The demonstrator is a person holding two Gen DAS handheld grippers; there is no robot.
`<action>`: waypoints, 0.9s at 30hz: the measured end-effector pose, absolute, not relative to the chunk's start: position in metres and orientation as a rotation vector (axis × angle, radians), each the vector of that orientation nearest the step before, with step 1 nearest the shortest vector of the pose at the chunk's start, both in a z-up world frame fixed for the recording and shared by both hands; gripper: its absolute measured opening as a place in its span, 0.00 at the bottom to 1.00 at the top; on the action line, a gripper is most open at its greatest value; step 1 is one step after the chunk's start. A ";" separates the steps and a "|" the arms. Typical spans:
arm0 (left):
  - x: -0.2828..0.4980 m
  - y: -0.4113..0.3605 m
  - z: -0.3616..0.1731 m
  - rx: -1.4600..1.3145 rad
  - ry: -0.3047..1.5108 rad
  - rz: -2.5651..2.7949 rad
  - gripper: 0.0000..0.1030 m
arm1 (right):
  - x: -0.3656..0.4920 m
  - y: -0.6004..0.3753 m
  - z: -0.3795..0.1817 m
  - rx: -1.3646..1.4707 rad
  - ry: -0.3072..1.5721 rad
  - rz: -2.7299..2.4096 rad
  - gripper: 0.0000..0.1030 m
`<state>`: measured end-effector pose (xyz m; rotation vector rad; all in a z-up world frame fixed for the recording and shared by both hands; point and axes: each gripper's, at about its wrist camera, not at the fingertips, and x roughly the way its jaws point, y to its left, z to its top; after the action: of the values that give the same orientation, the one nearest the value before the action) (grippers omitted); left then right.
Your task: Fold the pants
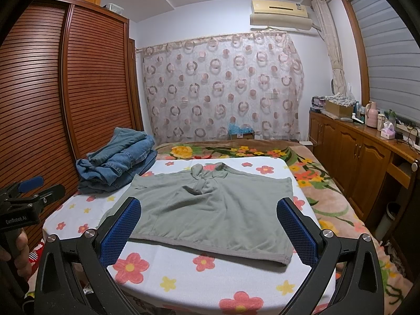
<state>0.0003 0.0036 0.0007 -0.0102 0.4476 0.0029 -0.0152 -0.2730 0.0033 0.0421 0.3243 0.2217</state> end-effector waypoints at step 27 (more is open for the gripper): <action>-0.001 0.003 0.001 -0.008 0.442 0.003 1.00 | -0.016 -0.275 0.005 0.049 0.321 0.218 1.00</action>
<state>-0.0005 0.0031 0.0007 -0.0079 0.4415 0.0030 -0.0163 -0.2748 0.0047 0.0494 0.3215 0.2176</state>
